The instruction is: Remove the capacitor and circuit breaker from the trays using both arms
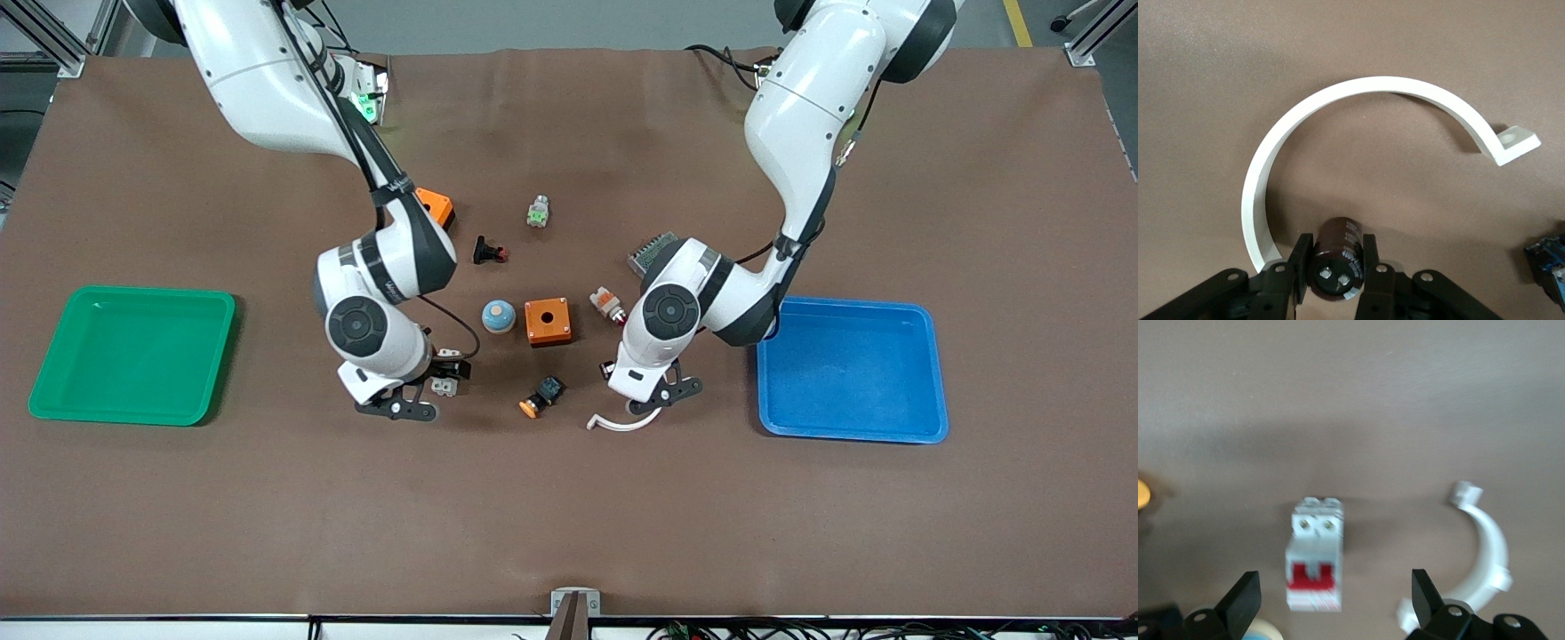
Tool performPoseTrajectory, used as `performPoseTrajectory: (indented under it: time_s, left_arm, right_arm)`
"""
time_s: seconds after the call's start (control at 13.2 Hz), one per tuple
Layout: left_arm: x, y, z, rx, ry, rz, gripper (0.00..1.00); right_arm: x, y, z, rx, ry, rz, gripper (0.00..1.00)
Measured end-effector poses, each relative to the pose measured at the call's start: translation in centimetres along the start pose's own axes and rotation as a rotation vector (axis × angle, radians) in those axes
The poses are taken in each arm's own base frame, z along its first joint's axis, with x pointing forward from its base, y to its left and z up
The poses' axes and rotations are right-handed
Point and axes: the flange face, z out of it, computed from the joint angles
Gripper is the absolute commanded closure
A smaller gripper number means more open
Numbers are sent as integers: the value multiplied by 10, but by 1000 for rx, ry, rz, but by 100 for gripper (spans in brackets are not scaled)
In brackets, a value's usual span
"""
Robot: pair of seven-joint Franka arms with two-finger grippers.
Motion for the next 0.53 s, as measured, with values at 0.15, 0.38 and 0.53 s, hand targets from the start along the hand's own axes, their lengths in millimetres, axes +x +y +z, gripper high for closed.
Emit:
performPoseTrajectory:
  time_s: [0.15, 0.38, 0.53]
  left_arm:
    - [2, 2, -5, -8, 6, 0, 0]
    - [17, -2, -45, -11, 17, -19, 0]
    - [33, -17, -98, -1, 16, -40, 0]
  right_arm:
    - [6, 45, -54, -17, -71, -62, 0]
    - [5, 147, -122, -52, -121, -108, 0]
    - [-5, 201, -163, -32, -124, -81, 0]
